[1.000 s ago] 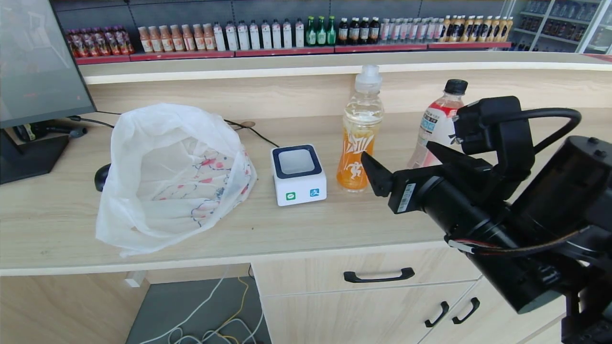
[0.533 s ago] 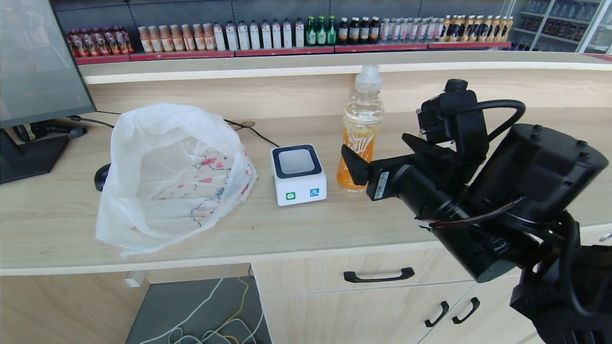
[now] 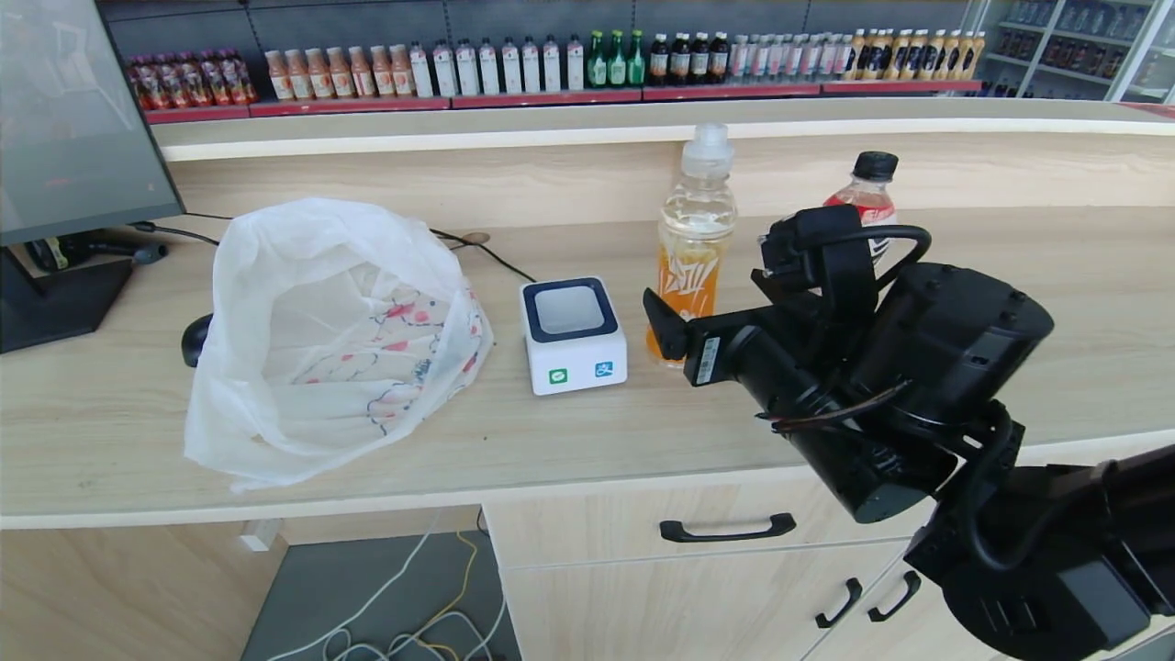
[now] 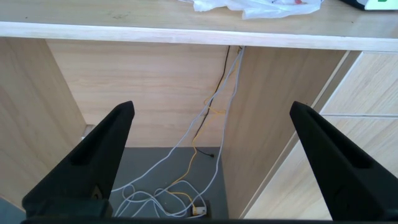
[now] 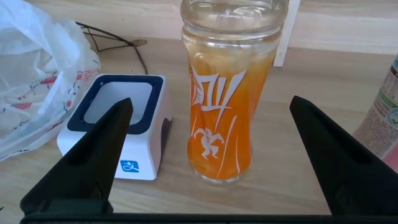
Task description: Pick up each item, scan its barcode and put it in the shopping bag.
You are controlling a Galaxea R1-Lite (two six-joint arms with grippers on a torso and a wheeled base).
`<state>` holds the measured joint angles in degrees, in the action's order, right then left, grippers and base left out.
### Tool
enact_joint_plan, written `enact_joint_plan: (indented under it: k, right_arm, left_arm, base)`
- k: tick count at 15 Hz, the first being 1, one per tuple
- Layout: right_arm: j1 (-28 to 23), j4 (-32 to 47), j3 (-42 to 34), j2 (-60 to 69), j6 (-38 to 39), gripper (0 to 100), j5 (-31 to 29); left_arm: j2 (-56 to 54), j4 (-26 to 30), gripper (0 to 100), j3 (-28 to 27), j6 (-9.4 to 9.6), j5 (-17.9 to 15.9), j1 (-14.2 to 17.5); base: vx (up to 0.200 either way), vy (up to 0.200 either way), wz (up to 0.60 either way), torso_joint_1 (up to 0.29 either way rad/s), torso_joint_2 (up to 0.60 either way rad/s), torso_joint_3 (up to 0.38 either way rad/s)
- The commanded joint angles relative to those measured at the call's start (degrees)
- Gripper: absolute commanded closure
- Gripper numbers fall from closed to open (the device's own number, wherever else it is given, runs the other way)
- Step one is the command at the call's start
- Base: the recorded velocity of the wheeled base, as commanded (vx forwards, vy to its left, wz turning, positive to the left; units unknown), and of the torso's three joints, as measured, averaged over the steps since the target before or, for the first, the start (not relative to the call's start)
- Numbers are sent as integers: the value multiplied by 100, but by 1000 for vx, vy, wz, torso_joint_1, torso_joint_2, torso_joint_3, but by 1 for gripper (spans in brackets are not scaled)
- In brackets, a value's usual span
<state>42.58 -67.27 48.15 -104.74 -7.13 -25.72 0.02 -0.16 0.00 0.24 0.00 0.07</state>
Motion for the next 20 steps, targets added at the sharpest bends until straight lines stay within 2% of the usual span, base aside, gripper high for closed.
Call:
enact_joint_plan:
  k: [1, 10, 20]
  right_arm:
    - [-39, -14, 1, -117, 28, 0, 32]
    - [-286, -102, 502, -530, 36, 0, 340]
    - [-523, -173, 1073, -1048, 10, 0, 419]
  left_arm:
    - [-2, -2, 0, 0, -7, 0, 1]
    - [-2, -2, 0, 0, 2, 9, 1]
    - [-2, -2, 0, 0, 2, 9, 1]
  base:
    - [0, 0, 0, 0, 0, 0]
    - [0, 0, 0, 0, 0, 0]
    - [0, 0, 0, 0, 0, 0]
